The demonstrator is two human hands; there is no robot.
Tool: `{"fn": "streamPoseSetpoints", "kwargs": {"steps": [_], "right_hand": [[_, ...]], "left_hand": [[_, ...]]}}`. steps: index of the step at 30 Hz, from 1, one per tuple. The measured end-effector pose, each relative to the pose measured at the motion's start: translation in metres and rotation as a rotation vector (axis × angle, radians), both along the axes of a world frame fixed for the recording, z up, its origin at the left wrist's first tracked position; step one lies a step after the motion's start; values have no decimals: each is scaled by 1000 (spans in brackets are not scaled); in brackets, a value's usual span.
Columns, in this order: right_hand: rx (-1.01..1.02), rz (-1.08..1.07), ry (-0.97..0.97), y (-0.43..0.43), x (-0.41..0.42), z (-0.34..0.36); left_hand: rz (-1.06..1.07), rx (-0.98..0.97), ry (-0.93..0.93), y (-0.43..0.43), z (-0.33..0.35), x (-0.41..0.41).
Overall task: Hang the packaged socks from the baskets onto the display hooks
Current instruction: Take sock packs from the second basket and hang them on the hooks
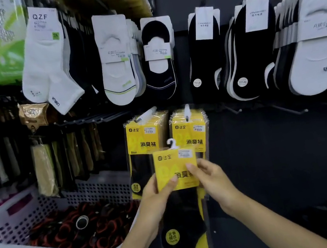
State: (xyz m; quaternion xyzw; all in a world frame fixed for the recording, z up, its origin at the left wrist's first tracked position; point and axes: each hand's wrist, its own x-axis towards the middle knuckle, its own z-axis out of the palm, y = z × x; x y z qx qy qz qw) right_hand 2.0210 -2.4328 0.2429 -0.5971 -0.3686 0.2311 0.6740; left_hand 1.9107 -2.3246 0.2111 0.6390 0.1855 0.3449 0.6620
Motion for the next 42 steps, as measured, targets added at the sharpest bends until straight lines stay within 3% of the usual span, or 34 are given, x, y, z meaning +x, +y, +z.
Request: {"fn": "streamPoseSetpoints", "kwargs": {"steps": [5,12,18,24,30,42], "right_hand": [[135,-193,-16,-12,12,12],[110,-279,-35,-5,35,31],[62,-108,-29,-9,33,38],[3,-56,-334,-43,38,73],[-152,56,-512,-66,34,87],[-24,62,-374,-71,15,92]], "left_hand": [[-11,86,-89,-10,22,22],[3,83,-67,-10,36,40],[-32,117,-111,-9,49,43],[-127,281,-123,-16,36,26],[-201,343,-122,-28,33,12],[-262,212,-150,-37,41,0]]}}
